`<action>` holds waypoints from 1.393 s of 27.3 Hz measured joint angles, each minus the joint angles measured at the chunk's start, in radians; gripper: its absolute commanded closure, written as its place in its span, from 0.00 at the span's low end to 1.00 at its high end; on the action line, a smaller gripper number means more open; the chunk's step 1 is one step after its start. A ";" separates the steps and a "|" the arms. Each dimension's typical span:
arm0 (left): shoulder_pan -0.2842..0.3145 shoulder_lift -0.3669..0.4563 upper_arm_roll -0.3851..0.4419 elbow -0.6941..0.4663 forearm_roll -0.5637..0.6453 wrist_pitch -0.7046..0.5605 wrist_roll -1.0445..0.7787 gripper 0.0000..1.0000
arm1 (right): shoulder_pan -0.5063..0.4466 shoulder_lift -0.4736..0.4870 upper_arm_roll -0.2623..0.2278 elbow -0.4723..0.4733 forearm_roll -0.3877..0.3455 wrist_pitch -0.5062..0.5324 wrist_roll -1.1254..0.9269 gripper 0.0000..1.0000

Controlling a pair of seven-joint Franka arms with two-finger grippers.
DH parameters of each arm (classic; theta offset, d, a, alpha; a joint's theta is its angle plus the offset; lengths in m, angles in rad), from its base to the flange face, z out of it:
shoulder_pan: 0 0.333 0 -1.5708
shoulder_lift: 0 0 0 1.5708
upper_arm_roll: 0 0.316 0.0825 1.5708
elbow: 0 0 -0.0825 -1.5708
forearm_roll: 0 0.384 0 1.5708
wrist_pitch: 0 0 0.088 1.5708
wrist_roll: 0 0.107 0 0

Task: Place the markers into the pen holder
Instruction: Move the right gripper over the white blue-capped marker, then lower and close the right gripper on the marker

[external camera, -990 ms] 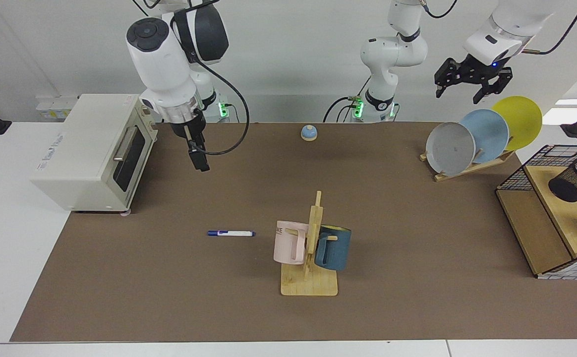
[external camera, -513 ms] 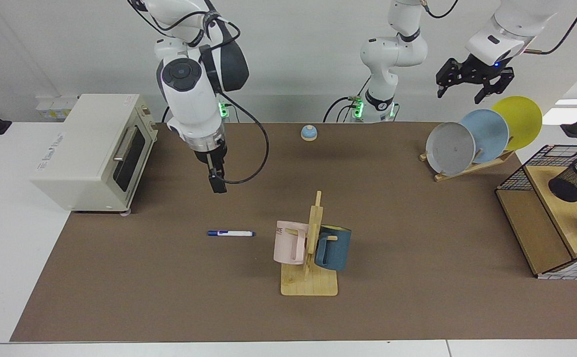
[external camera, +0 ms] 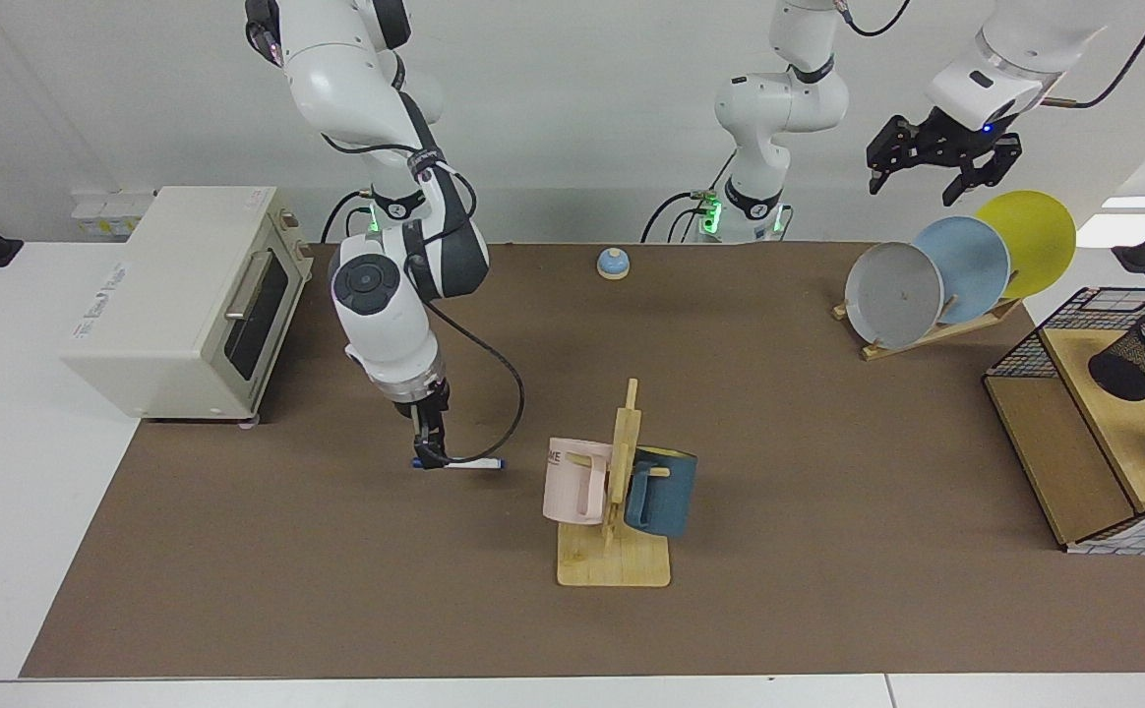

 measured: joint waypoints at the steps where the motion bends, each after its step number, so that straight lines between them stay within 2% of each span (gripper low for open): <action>1: 0.000 0.000 0.000 0.000 0.000 0.000 0.000 0.00 | 0.000 0.001 0.000 -0.005 0.000 0.004 0.000 0.01; 14: 0.001 0.000 -0.002 0.000 0.000 0.000 0.000 0.00 | -0.019 0.050 -0.002 -0.071 -0.005 0.176 -0.017 0.01; 23: 0.001 0.000 -0.003 0.000 0.000 0.000 0.000 0.00 | -0.020 0.057 -0.001 -0.071 -0.006 0.184 -0.020 0.01; 27: 0.001 0.000 -0.003 0.000 0.000 0.000 0.000 0.00 | -0.017 0.062 0.002 -0.073 -0.006 0.188 -0.020 0.05; 33: 0.001 0.000 -0.003 0.000 0.000 0.000 0.000 0.00 | -0.016 0.070 0.003 -0.077 -0.007 0.195 -0.020 0.20; 38: 0.001 0.000 -0.003 0.000 0.000 0.000 0.000 0.00 | -0.017 0.070 0.002 -0.080 -0.007 0.195 -0.020 0.45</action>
